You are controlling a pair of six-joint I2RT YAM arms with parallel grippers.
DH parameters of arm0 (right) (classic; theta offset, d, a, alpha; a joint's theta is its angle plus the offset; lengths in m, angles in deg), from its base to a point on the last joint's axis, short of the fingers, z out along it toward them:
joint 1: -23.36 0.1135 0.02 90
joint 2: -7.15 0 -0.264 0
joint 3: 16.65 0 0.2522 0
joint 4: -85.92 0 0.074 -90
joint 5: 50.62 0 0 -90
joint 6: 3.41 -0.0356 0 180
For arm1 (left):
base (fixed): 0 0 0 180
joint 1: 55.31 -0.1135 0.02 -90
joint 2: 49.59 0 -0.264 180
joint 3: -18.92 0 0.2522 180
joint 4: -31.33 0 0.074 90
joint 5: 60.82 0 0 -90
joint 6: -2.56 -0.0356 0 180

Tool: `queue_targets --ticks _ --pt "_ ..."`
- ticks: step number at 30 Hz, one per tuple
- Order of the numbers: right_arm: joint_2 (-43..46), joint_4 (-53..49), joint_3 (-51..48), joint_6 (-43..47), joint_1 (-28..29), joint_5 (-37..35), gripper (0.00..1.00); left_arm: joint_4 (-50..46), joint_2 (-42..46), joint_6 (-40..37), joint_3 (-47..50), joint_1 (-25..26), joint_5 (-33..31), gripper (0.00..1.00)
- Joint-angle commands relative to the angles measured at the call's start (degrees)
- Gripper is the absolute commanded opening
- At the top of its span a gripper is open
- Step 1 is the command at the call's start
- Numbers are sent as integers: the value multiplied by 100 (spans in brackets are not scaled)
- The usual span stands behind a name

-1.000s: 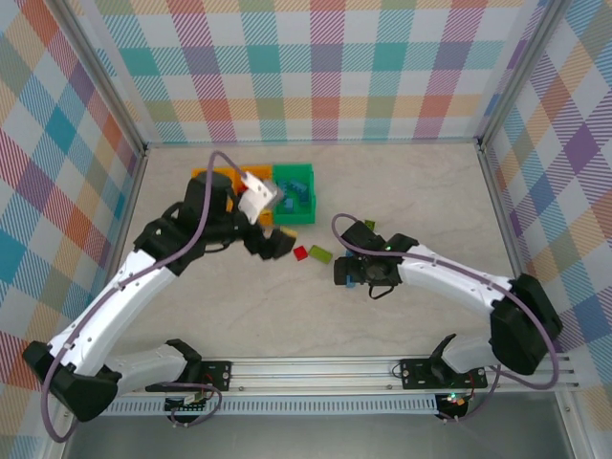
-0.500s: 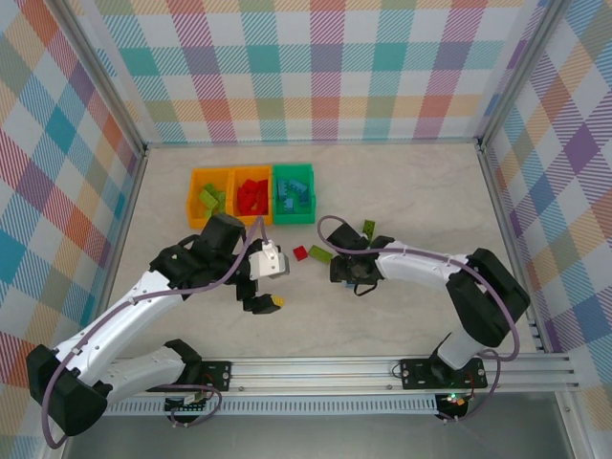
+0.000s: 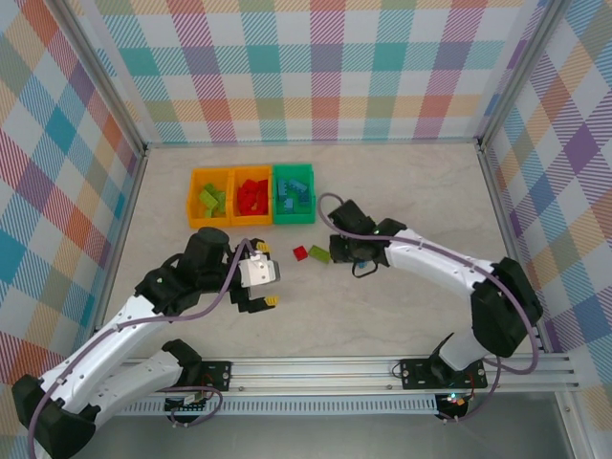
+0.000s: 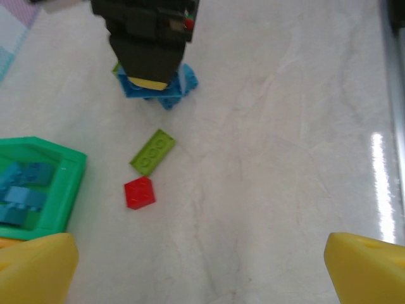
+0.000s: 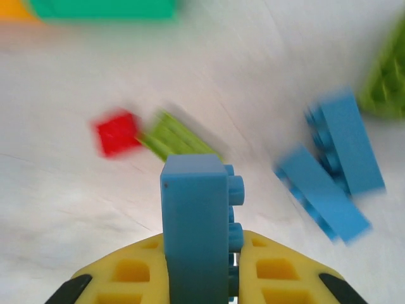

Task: Sort the legos into containers by color

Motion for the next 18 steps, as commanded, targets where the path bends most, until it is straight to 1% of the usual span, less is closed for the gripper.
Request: queue_targets --ticks 1,4,7,10,14,15,17,18 --pt "-82 730 593 1109 35 178 22 624 149 -68 137 58 -349 100" --pt "-754 1185 1272 1597 -61 74 23 873 271 -51 291 57 -425 100" --pt "-1655 1467 2016 1935 -228 42 23 877 326 -182 388 66 -469 100" --pt "-2519 1405 2812 2052 -394 30 21 822 308 -252 393 75 -578 100" --pt "-3414 1186 3738 2089 -534 -118 22 855 286 -304 446 75 -612 100" --pt "-3610 1121 3962 2121 -557 -75 25 856 276 -313 450 70 -602 100" --pt "-3926 930 4368 2184 -571 92 40 844 232 -334 450 75 -606 100" --pt "-4076 750 4637 2192 -575 174 45 842 216 -350 450 71 -621 100"
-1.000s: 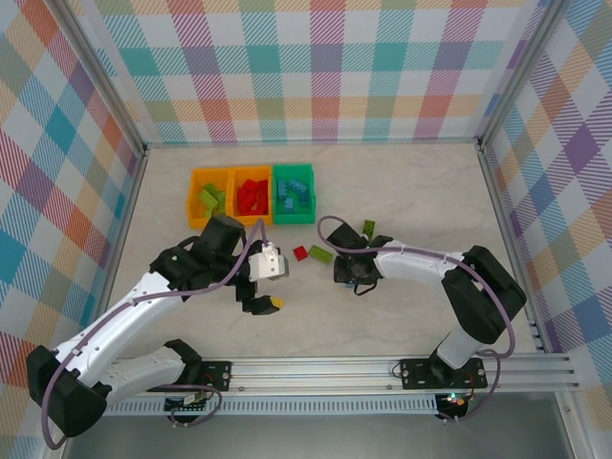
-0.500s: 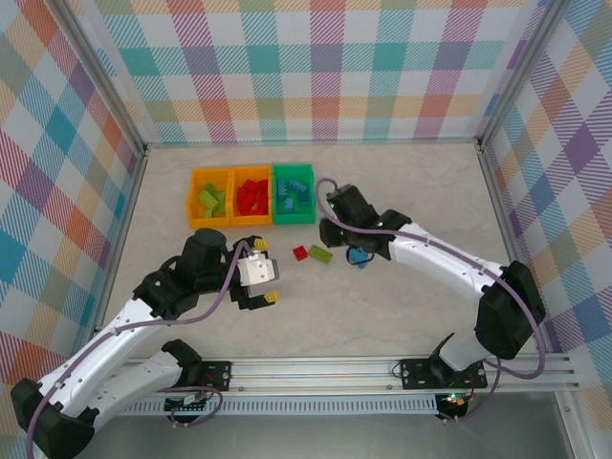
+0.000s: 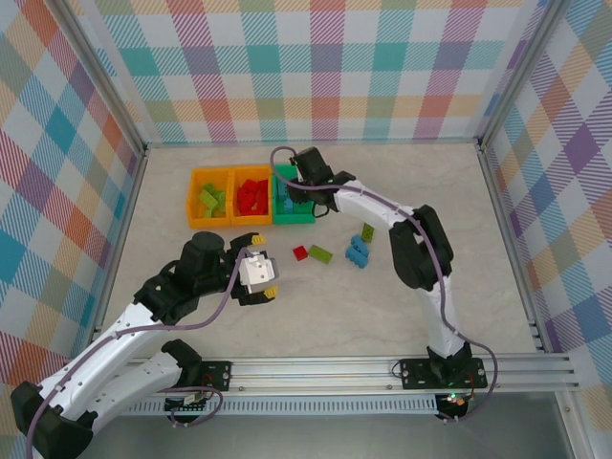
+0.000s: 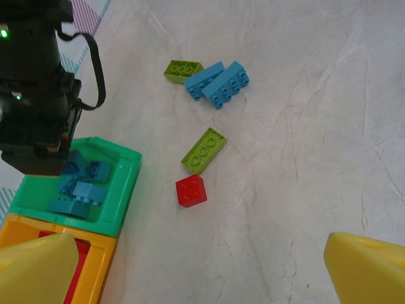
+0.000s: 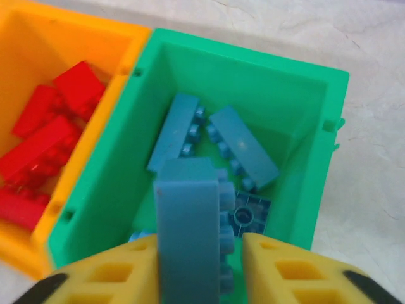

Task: Sort the legos into containers by color

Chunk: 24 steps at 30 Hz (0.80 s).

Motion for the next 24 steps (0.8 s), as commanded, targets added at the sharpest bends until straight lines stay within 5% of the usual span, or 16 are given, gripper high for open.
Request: queue_targets --ticks 1,9,18,24 --pt "-244 -512 863 198 10 240 48 168 -34 -156 105 60 -70 100" --pt "435 -1268 1001 33 11 299 62 474 -77 464 104 60 -548 100" --pt "3413 -851 -2118 4 10 1444 99 511 -812 2552 -611 -54 -1434 100" --pt "5739 -892 -4483 -314 10 1585 100 -623 -1883 5024 -1894 -46 -2228 100"
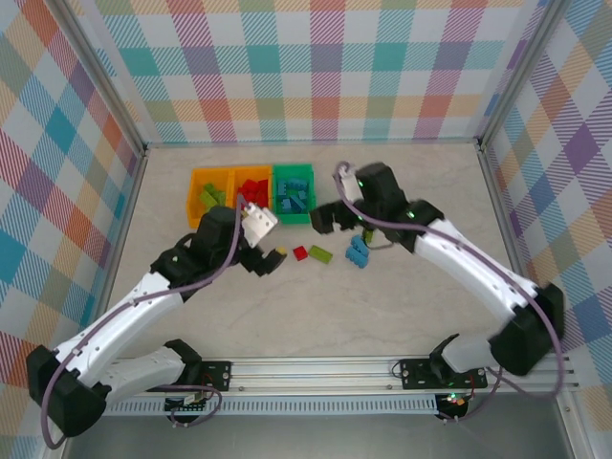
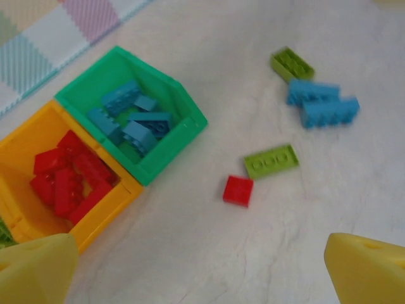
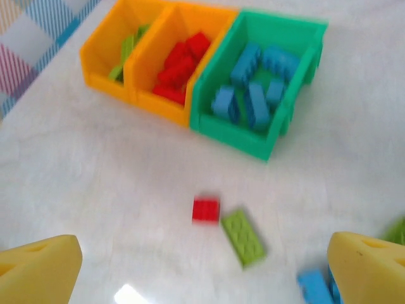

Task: Sort the legos into containers by color

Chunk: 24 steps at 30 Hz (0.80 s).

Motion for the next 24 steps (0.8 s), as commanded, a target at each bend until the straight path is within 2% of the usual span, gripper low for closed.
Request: queue_targets --ticks 1,3,6,10,12,15,24 --pt "997 -274 -1015 -292 37 301 100 -594 -535 2173 -506 -39 -565 100" --pt "1694 -496 -1510 -452 32 475 100 -496 -860 3248 -462 -39 -785 100" --pt "2385 -860 -1938 -772 33 712 100 -418 -1477 4962 -440 -30 -960 91" --pt "2513 -1288 -1979 -911 28 1024 100 -455 -2524 6229 -704 61 -541 89" --pt "2415 -1420 -1912 -939 28 990 100 -460 -2993 6625 -887 93 -356 89" --pt "2319 -1501 -1870 -992 27 843 100 -494 -3599 7080 -1142 93 -260 82" --pt "2488 -1489 -2027 -1117 32 801 100 -325 -4547 7149 -1672 110 -61 78"
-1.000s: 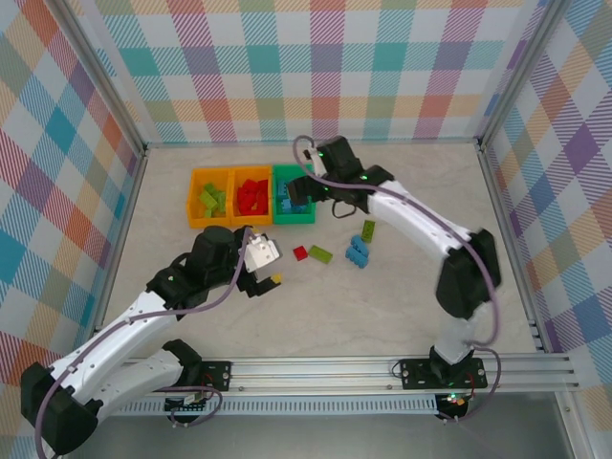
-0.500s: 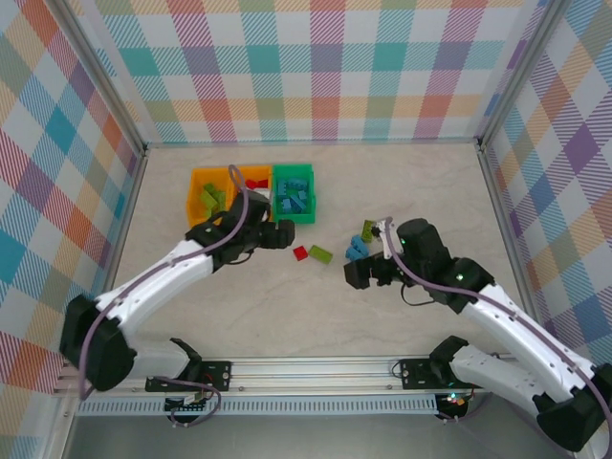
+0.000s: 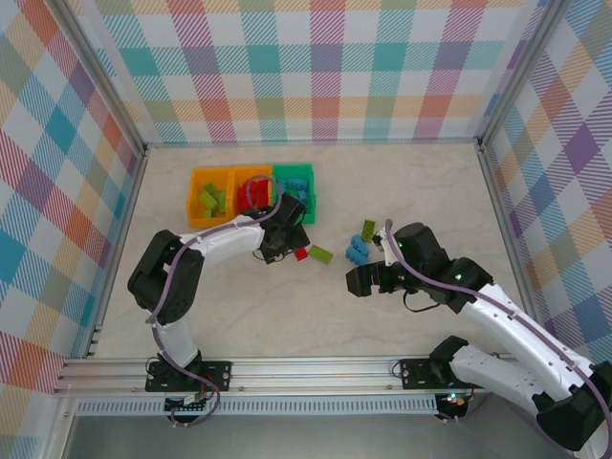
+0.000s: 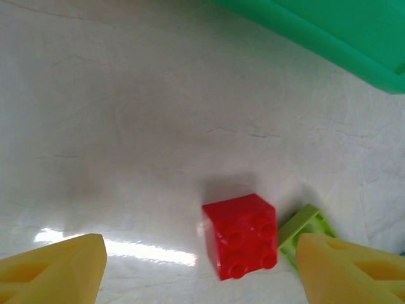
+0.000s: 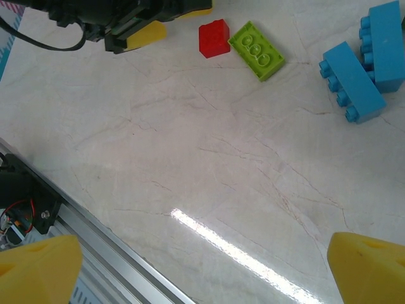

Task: Sort the legos into containers by color

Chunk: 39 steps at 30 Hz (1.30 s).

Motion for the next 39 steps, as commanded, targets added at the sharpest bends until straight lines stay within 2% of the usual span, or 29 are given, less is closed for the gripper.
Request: queue_targets --ticks 1,8,17,23,26,31,35,39 --pt "133 -91 -70 -101 30 -9 100 34 -255 177 -242 45 172 77" --pt "27 157 -196 -147 30 -8 100 37 -609 -19 -319 88 428 66" --pt "-4 132 -165 -125 30 -24 100 -106 -585 -232 4 97 364 40" --pt "90 151 -154 -186 30 51 100 -37 -45 -329 285 54 244 26" --pt "141 300 -169 -208 29 194 100 -128 514 -518 215 -15 -160 24" --pt "234 491 -195 -246 30 166 100 -412 1055 -783 -244 -606 -1110 24" --pt "244 492 -200 -304 30 137 100 -363 647 -1059 -857 -1373 -1143 24" --pt "342 417 -209 -410 26 130 100 -282 -155 -1243 -1657 -1872 -1014 23"
